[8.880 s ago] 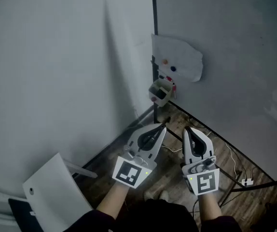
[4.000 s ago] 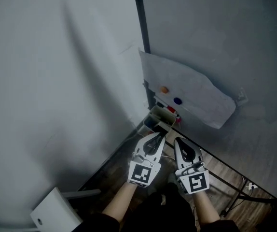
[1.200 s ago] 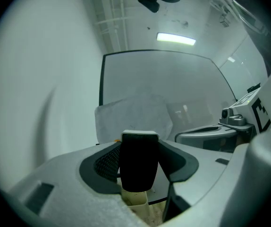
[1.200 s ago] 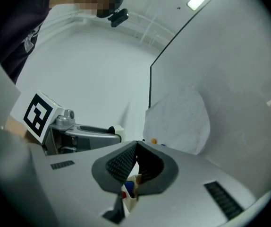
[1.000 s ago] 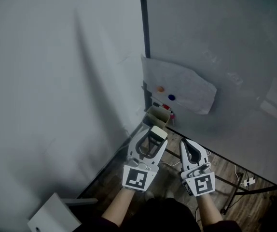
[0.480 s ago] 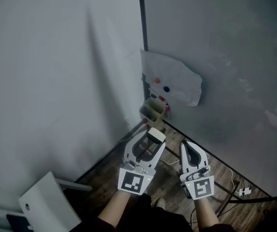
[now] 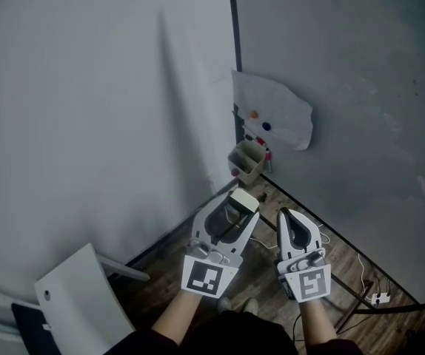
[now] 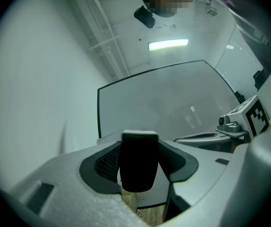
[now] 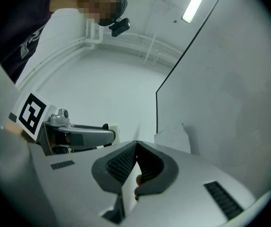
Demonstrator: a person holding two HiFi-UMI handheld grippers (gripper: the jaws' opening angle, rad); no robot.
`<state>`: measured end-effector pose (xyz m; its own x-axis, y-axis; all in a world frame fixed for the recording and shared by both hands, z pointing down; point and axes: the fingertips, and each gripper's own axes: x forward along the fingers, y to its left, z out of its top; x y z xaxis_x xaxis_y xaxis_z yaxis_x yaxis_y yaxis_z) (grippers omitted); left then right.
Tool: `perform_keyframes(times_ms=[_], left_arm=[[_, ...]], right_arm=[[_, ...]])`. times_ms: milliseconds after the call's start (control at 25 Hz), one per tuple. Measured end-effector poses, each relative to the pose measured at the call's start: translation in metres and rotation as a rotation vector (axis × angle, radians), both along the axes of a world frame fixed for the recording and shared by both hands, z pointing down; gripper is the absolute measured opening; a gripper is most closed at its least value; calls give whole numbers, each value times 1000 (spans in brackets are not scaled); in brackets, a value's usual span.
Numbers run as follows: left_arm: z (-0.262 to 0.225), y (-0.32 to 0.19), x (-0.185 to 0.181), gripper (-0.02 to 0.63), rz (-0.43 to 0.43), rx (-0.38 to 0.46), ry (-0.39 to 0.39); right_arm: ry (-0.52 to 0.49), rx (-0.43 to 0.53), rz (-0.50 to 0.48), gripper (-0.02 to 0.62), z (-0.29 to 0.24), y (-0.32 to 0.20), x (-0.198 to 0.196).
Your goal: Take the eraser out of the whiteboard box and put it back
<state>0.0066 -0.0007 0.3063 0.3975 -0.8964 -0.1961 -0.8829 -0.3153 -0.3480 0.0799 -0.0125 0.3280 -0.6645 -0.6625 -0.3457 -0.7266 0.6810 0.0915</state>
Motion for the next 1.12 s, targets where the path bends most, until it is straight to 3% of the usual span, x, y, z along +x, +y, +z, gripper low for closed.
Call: perform_keyframes(times_ms=[600, 1120], left_arm=[[1, 11, -22, 225, -11, -21, 58], [16, -16, -49, 225, 45, -63, 88]], right_arm=[[5, 2, 2, 3, -1, 17, -19], [39, -18, 44, 3, 6, 1, -48]])
